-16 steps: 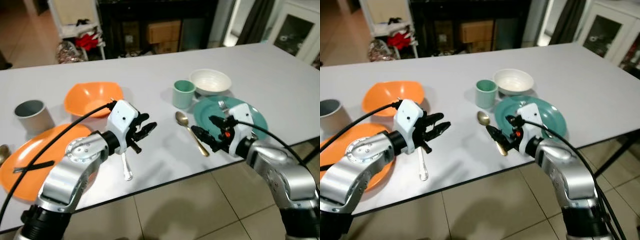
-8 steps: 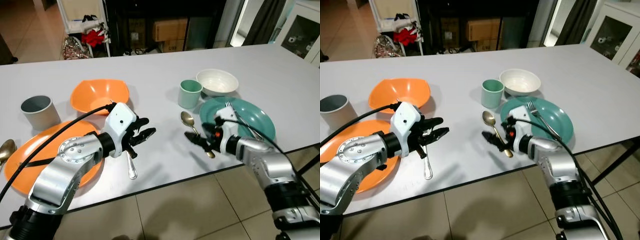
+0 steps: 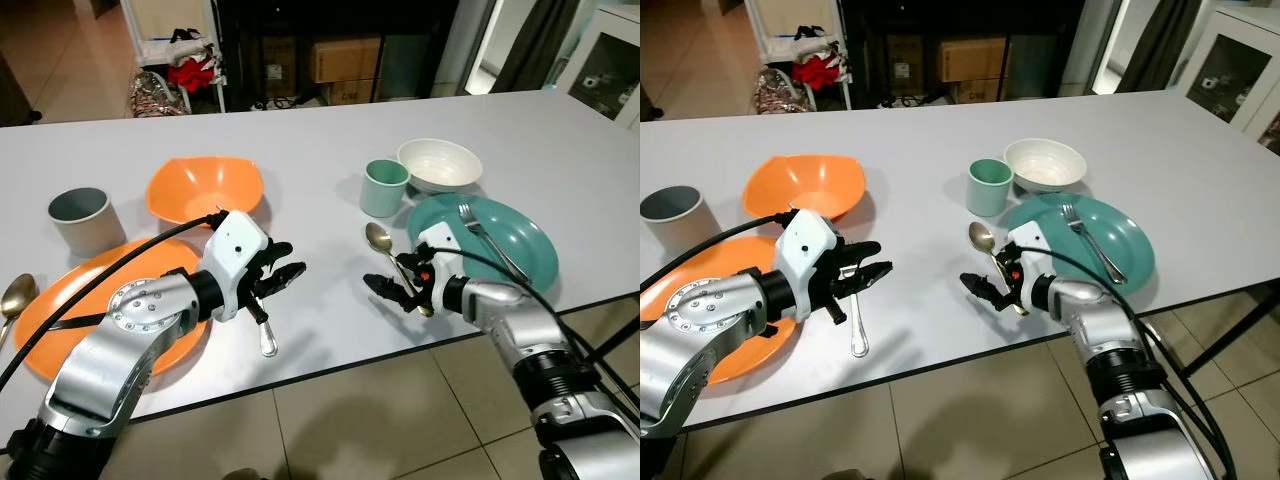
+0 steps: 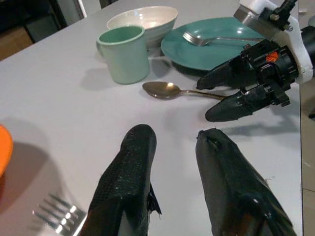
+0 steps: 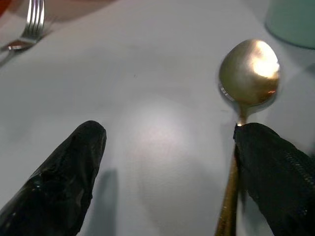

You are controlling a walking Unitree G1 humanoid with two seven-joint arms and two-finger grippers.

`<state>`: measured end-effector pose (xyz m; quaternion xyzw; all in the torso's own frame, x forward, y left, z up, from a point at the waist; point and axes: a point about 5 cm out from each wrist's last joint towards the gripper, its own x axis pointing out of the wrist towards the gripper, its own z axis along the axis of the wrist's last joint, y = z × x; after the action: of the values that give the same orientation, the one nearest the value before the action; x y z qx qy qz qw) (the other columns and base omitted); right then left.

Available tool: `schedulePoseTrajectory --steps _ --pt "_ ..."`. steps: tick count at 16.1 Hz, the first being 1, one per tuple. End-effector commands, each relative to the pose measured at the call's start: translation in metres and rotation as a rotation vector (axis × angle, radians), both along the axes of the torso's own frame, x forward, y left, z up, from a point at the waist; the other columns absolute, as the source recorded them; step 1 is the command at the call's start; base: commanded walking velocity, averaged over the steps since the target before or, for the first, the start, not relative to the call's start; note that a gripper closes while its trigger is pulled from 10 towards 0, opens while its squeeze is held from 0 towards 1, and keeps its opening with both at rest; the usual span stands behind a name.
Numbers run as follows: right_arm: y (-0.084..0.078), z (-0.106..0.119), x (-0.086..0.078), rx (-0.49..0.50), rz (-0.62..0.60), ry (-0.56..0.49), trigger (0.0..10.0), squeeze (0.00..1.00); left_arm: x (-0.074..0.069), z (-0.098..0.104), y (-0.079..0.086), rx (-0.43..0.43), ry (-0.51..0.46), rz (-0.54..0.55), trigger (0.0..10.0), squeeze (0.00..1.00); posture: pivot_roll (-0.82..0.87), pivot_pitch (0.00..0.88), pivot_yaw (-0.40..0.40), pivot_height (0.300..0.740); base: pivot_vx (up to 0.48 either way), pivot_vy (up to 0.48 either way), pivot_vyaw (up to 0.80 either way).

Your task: Setting the table

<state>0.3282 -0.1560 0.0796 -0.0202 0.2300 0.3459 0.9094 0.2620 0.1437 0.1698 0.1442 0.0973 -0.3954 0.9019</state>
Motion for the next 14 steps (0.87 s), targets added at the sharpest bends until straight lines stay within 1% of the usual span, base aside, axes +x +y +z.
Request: schedulePoseTrajectory --steps 1,4,6,7,8,9,11,14 --pt "-0.001 0.0 0.004 -0.038 0.0 -0.023 10.0 1.0 -0.001 0.004 0.0 0.004 -0.006 -0.012 10.0 0.0 0.06 0.0 -0.046 0.74 0.0 0.0 0.0" --pt "0.001 -0.008 0.006 -0.067 -0.017 -0.018 10.0 1.0 -0.002 0.003 0.0 0.016 -0.001 -0.015 10.0 0.0 0.06 0.0 -0.044 0.74 0.0 0.0 0.0" --pt "0.003 -0.008 0.01 -0.079 -0.047 -0.047 10.0 1.0 -0.002 0.003 0.001 0.018 0.001 -0.016 10.0 0.0 0.06 0.0 -0.043 0.74 0.0 0.0 0.0" --pt "0.005 -0.007 0.013 -0.083 -0.069 -0.073 10.0 0.76 -0.002 0.003 0.001 0.019 0.003 -0.016 10.0 0.0 0.06 0.0 -0.043 0.74 0.0 0.0 0.0" --pt "0.007 -0.008 0.014 -0.084 -0.074 -0.081 10.0 0.25 -0.003 0.003 0.001 0.019 0.003 -0.016 10.0 0.0 0.06 0.0 -0.047 0.74 0.0 0.0 0.0" --pt "0.009 -0.008 0.014 -0.074 -0.079 -0.088 10.0 0.0 -0.003 0.003 0.001 0.019 0.003 -0.016 10.0 0.0 0.06 0.0 -0.047 0.74 0.0 0.0 0.0" --pt "0.015 -0.009 0.015 -0.043 -0.078 -0.097 10.0 0.0 -0.002 0.003 0.002 0.022 0.0 -0.013 10.0 0.0 0.07 0.0 -0.052 0.74 0.0 0.0 0.0" --pt "0.02 -0.019 0.008 -0.056 -0.03 -0.04 10.0 0.0 -0.002 0.003 0.002 0.024 -0.001 -0.014 10.0 0.0 0.07 0.0 -0.052 0.74 0.0 0.0 0.0"
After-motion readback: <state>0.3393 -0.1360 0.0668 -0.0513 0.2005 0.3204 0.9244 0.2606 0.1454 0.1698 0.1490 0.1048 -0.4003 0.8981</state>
